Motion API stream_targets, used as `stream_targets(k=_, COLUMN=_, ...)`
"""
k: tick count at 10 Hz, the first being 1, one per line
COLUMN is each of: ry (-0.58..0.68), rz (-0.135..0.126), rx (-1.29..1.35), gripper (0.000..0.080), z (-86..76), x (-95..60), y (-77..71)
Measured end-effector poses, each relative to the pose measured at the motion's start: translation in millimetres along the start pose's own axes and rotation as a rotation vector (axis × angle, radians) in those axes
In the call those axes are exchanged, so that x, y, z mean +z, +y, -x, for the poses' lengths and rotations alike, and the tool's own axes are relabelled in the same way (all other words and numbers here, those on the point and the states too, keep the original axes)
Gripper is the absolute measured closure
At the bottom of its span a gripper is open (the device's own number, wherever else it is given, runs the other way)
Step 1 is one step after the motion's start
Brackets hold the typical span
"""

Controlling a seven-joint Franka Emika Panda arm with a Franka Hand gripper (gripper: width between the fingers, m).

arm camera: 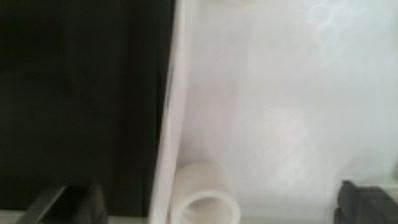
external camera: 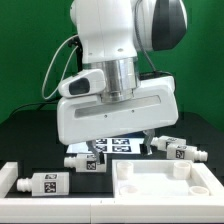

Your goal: Assemble one leg

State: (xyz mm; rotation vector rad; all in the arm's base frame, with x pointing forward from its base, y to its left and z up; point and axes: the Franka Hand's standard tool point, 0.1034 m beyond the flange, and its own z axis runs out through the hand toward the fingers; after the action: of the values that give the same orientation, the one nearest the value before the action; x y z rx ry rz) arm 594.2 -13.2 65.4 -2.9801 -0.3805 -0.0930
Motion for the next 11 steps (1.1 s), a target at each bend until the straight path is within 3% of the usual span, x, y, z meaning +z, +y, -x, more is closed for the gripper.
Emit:
stream_targets(k=2, ry=0.001, rz=0.001, rx=-0.137, gripper=0.0151, z=0.3, x=0.6, y=-0.7)
stream_targets(k=3, ry=0.031, rz=0.044, rx=-0.244, gripper=0.0151, z=1.6, x=-0.2, y=-4.4)
stream_targets(k=5, ry=0.045, rz=0.108, rx=-0.401, gripper=0.0151, z=29.1, x=-8.8, y=-15.2)
stream_targets(k=6, ry=0.062, rz=0.139, rx=-0.512, gripper=0.0151, z=40.7, x=-10.6, y=-13.5)
stream_targets(k=7, ry=0.063, rz=0.151, rx=-0.574, gripper=0.0151, z=51.7, x=-8.7, y=-7.9)
stream_targets(k=11, ry=0.042, rz=0.150, rx=-0.684, gripper=0.0151, z=49.9, x=-8.0, y=-7.6)
